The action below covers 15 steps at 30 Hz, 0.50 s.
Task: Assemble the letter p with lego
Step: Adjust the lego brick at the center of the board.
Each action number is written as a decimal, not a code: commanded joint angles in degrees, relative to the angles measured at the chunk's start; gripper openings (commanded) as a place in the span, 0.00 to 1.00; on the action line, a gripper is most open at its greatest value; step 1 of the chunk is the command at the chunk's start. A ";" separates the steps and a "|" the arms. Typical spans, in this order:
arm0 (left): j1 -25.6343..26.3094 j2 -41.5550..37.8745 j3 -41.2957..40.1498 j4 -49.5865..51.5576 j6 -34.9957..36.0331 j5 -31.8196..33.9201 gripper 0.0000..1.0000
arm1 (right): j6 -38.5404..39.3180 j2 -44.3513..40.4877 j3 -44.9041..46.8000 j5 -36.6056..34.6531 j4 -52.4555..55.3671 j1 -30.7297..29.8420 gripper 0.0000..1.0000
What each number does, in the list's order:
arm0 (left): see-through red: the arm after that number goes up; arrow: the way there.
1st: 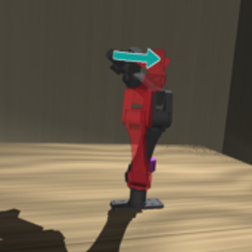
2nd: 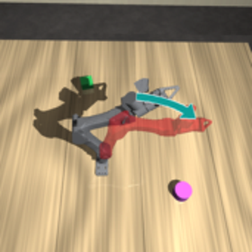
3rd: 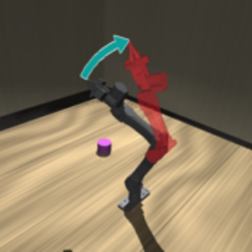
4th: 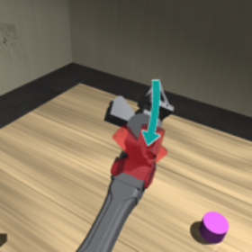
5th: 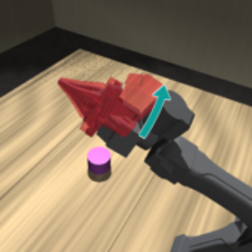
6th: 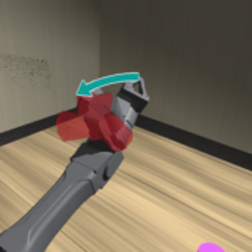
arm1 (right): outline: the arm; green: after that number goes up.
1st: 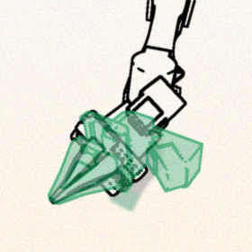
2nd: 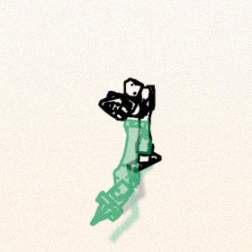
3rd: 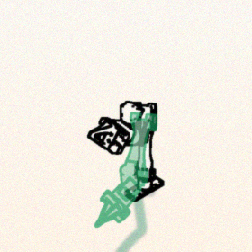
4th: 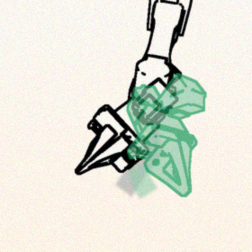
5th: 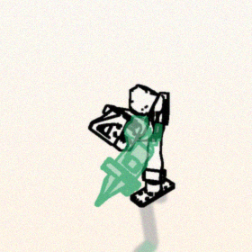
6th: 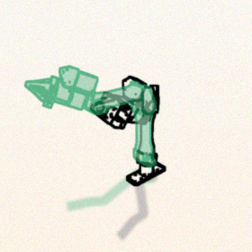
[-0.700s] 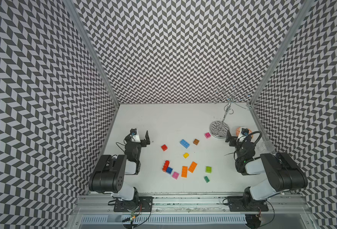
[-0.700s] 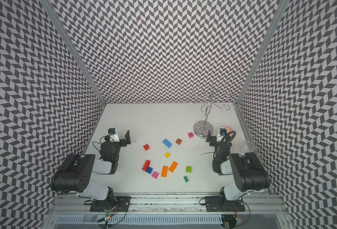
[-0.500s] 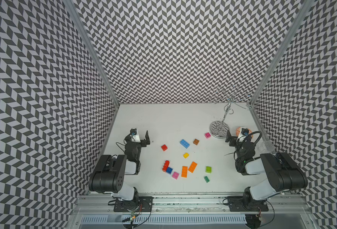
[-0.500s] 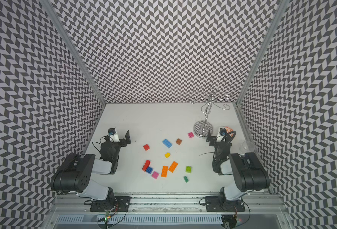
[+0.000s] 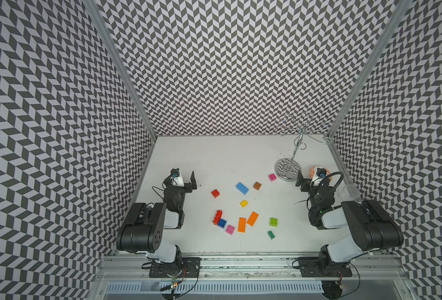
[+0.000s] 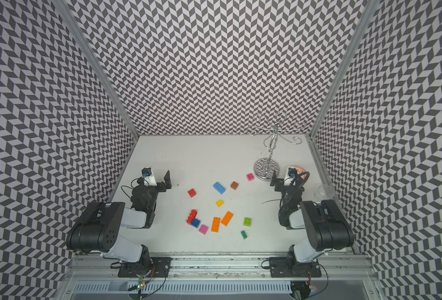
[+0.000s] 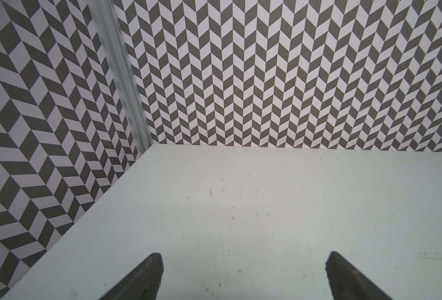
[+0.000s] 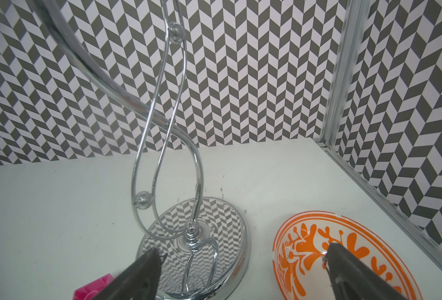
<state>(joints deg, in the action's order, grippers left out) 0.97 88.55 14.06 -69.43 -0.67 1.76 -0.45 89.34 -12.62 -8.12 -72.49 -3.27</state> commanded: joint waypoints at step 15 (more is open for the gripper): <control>8.88 -20.05 -0.96 7.40 3.87 10.89 1.00 | -1.85 -24.88 -4.77 3.86 24.37 -2.56 0.99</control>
<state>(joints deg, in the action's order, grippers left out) 8.16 71.99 12.51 -66.28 2.59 8.73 0.27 70.37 -12.84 -5.89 -59.51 -5.28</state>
